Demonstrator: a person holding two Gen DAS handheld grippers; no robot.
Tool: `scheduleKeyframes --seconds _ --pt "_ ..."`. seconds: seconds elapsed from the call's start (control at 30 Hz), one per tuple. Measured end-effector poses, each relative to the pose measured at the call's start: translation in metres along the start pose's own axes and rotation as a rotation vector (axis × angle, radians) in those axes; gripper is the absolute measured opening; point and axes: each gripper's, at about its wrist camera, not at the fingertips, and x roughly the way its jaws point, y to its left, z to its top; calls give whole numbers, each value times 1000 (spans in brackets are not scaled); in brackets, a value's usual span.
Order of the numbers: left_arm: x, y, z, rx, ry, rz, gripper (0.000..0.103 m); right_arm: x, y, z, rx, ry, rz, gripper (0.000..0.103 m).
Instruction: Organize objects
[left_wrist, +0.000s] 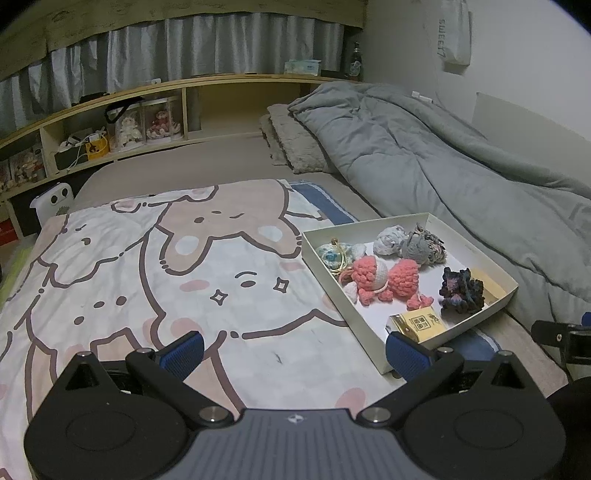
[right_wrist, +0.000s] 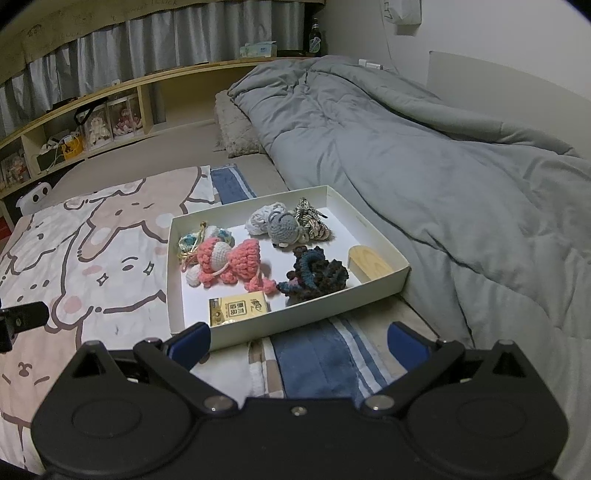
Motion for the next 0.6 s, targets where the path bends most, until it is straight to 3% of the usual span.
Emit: scheduleKeyframes --seconds 0.6 --pt "1 0 -1 5 11 -4 103 0 -1 0 -1 1 0 103"
